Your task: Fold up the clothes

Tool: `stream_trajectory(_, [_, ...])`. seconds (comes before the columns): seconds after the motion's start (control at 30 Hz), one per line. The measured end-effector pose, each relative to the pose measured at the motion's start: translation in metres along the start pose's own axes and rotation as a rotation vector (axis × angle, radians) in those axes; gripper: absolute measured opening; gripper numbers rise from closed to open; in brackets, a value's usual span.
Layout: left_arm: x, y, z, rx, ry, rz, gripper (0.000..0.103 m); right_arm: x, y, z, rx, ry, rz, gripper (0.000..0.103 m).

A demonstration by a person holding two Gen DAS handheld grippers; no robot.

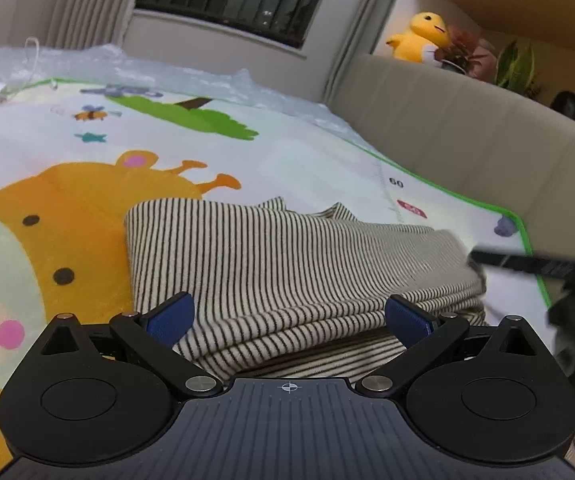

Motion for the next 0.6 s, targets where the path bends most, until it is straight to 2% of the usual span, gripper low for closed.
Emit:
stream_trajectory(0.07, [0.001, 0.001, -0.002, 0.002, 0.014, 0.009, 0.103, -0.014, -0.015, 0.014, 0.088, -0.001, 0.051, 0.103])
stream_trajectory(0.13, [0.001, 0.001, -0.003, 0.005, 0.021, 0.010, 0.103, -0.028, -0.023, 0.023, 0.159, 0.044, 0.151, 0.103])
stream_trajectory(0.23, [0.000, -0.001, -0.003, 0.008, 0.018, 0.000, 0.103, -0.044, -0.012, 0.016, 0.167, 0.186, 0.340, 0.103])
stream_trajectory(0.3, [-0.001, -0.002, -0.003, 0.008, 0.013, -0.007, 0.103, -0.047, 0.010, -0.001, 0.109, 0.261, 0.368, 0.103])
stream_trajectory(0.37, [-0.002, -0.002, -0.003, 0.009, 0.012, -0.016, 0.103, -0.044, 0.039, -0.032, 0.026, 0.324, 0.340, 0.103])
stream_trajectory(0.47, [-0.003, -0.003, -0.004, 0.020, 0.011, -0.028, 0.103, -0.040, 0.040, -0.048, 0.118, 0.336, 0.380, 0.103])
stream_trajectory(0.6, [-0.003, -0.003, -0.006, 0.042, 0.015, -0.036, 0.103, -0.040, 0.035, -0.051, 0.141, 0.329, 0.361, 0.103])
Point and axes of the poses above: each gripper's, at about its wrist camera, not at the fingertips, and y roughly the way its jaws point, x to its right, z to its top, the point moved 5 cm from there along y, roughly the way its jaws point, and after that the axes turned 13 degrees about -y, right-handed, at the moved point
